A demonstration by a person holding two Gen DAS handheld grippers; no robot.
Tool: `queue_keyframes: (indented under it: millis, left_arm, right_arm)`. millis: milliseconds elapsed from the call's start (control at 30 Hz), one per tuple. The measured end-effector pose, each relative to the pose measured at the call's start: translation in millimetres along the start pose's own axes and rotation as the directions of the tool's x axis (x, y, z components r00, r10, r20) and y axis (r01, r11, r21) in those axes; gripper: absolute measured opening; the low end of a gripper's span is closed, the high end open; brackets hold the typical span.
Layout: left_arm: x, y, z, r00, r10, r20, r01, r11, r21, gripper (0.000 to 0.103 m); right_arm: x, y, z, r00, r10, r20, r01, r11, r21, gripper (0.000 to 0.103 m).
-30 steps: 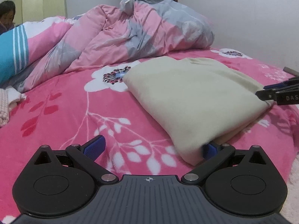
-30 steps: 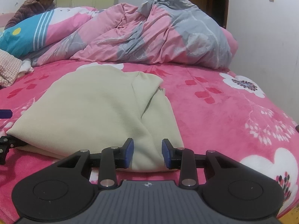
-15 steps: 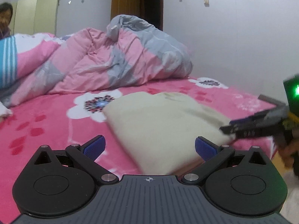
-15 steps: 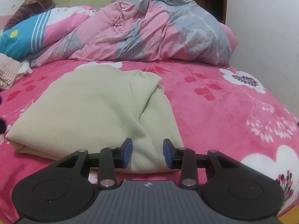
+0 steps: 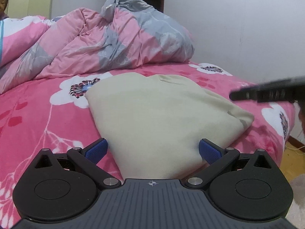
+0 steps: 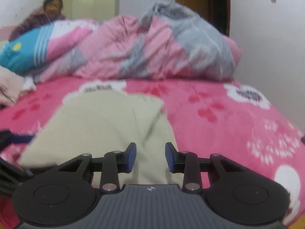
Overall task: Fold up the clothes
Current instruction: 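Tap the right gripper along the folded sweatshirt edge to tidy it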
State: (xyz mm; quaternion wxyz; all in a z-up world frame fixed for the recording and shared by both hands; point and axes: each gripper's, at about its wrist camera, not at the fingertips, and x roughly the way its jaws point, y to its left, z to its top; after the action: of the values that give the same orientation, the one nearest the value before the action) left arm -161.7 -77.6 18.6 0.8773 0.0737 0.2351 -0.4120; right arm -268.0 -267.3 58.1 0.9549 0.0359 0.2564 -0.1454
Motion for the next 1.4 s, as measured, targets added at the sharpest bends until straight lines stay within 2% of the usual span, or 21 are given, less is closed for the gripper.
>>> queue_keyframes:
  millis: [200,333,467,567,700,1133,1200,1400]
  left_arm:
    - [-2.5,-0.7,2.4,1.000,-0.003,-0.002,0.003,1.000,0.017,0.103]
    - [-11.1,-4.3,2.5,0.999,0.019,0.030,-0.021,0.998,0.067,0.103]
    - [-15.4,-4.8,1.5,0.999,0.024,0.045,-0.028,0.996,0.084,0.103]
    - [-5.2,-2.9,-3.1,0.999,0.032,-0.012,-0.031,0.996,0.081,0.103]
    - [2.5,14.7,-3.3,0.997,-0.023,-0.073,0.019,0.998,-0.061,0.103]
    - [-12.9,9.2,-6.1,0.995,0.019,-0.095,-0.022,0.999,-0.033,0.103]
    - [-20.8,9.8,-2.3,0.997,0.033,-0.065,-0.035,0.999,-0.031,0.103]
    - [-38.9,8.6,29.5,0.993,0.056,0.104,-0.053,0.998,-0.030,0.103]
  right_arm:
    - [21.5,5.1,-21.7,0.997,0.029,-0.073,-0.028,1.000,0.005,0.035]
    - [23.0,2.3,-19.4,0.995,0.039,-0.097,-0.036,0.999,0.024,0.037]
    - [24.0,-5.8,-18.4,0.992,0.057,-0.108,-0.050,0.996,0.071,0.042]
    - [25.1,-10.8,-18.7,0.991,0.074,-0.113,-0.062,0.992,0.111,0.043]
    - [23.3,-2.3,-18.2,0.993,0.043,-0.111,-0.037,0.998,0.057,0.043]
    - [22.2,-3.8,-20.5,0.994,0.049,-0.102,-0.043,0.997,0.060,0.043]
    - [22.1,-4.1,-20.8,0.994,0.053,-0.100,-0.047,0.997,0.060,0.043]
    - [21.7,-6.4,-22.2,0.994,0.063,-0.092,-0.057,0.996,0.067,0.043]
